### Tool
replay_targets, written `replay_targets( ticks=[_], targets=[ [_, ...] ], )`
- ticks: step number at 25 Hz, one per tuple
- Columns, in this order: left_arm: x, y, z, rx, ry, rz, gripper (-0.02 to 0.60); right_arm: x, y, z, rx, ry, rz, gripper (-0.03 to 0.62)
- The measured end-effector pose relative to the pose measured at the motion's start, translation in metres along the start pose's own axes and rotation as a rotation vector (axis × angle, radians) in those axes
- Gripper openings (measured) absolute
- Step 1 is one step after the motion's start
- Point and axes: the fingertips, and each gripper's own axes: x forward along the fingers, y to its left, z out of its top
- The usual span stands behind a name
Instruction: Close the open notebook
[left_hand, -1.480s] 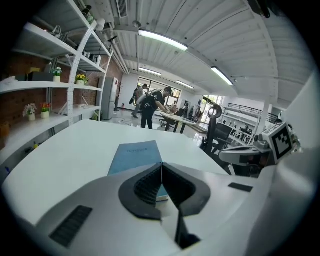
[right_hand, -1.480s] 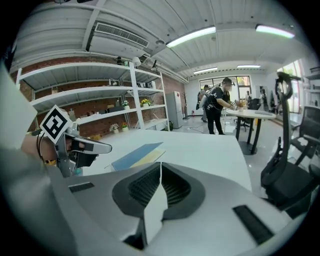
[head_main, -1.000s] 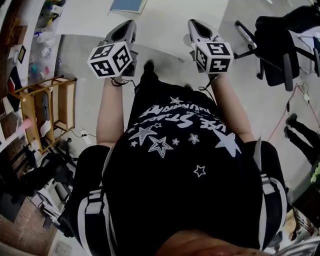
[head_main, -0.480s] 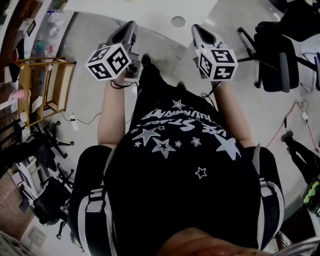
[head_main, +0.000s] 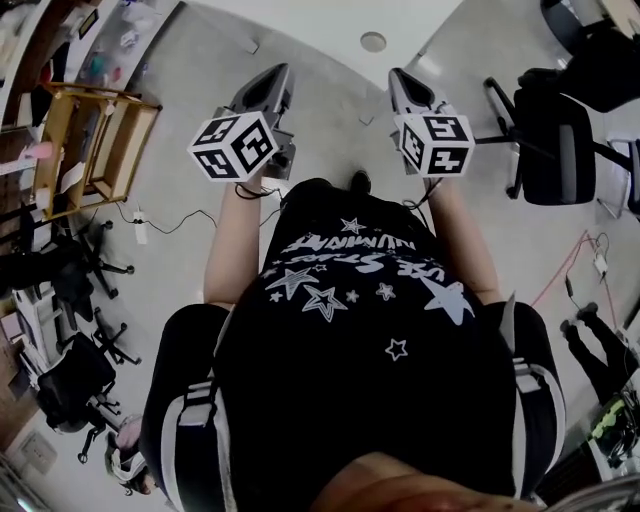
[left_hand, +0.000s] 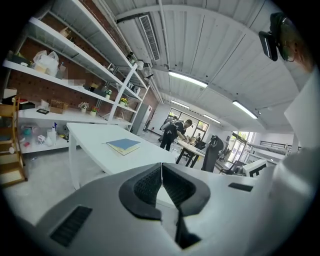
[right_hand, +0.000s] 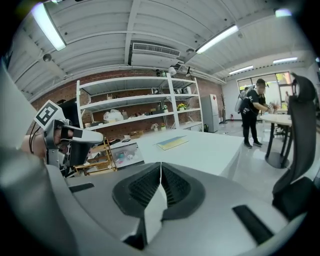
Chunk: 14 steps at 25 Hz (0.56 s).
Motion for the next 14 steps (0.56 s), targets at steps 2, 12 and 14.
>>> replay_targets(
  ticks=[2, 12, 14],
  targets=[
    [-0.009, 0.0, -0.009, -0.004, -0.003, 0.004, 0.013, -0.001, 0.006, -0.009, -0.009, 0.007, 0.008, 0.014],
    [-0.078, 0.014, -0.019, -0.047, -0.007, 0.059, 0.014, -0.011, 0.067, -0.016, -0.06, 0.053, 0.055, 0.009],
    [-0.108, 0.026, -0.022, -0.055, -0.009, 0.068, 0.014, -0.016, 0.098, -0.023, -0.071, 0.064, 0.06, 0.009]
  ],
)
